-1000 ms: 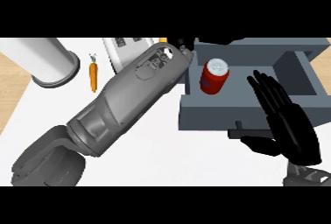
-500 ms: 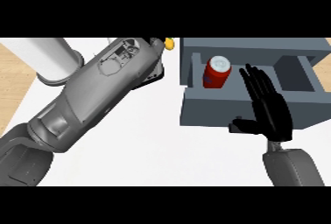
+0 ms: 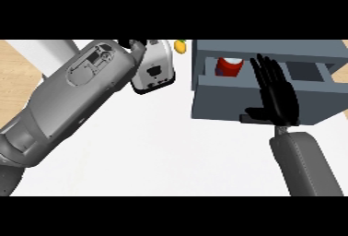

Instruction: Pick up the can, place it into the drawer and close the drawer

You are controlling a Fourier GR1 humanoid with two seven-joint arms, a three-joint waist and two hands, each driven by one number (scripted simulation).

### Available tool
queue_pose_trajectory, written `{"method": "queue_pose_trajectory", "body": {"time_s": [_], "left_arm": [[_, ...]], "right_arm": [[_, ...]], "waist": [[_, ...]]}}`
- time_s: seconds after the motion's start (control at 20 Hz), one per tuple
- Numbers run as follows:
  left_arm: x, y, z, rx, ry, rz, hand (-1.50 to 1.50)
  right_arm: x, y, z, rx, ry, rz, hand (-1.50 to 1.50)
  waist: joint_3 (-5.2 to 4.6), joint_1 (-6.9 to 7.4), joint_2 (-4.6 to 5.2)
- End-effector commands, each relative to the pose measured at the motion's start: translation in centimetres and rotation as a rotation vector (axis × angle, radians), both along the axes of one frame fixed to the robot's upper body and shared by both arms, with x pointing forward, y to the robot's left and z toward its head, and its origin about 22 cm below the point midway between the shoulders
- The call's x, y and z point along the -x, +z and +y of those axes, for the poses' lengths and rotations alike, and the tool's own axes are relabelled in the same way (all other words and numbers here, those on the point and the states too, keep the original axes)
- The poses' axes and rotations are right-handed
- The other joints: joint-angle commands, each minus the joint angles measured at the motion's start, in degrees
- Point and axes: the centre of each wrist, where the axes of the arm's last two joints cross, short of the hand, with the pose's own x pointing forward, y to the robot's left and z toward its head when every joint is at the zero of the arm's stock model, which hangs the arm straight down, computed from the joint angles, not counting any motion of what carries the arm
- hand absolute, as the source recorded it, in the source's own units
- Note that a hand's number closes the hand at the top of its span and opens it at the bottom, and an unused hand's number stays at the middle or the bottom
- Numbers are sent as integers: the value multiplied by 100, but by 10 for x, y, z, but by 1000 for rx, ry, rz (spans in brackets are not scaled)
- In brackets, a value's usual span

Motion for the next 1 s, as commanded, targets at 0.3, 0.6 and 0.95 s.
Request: {"method": "queue_pose_trajectory", "body": {"time_s": [0.3,0.6,0.95], "left_arm": [[14,2,29,-4,-8,53,-150],[30,-2,34,-16,3,40,-150],[44,-27,56,-13,-18,46,-150]], "right_arm": [[-37,-28,14,-17,-86,-3,-150],[-67,-6,5,-18,-115,-47,-150],[-98,32,11,-2,-128,-102,-150]], "waist": [[146,189,184],[149,196,183],[144,236,239]]}}
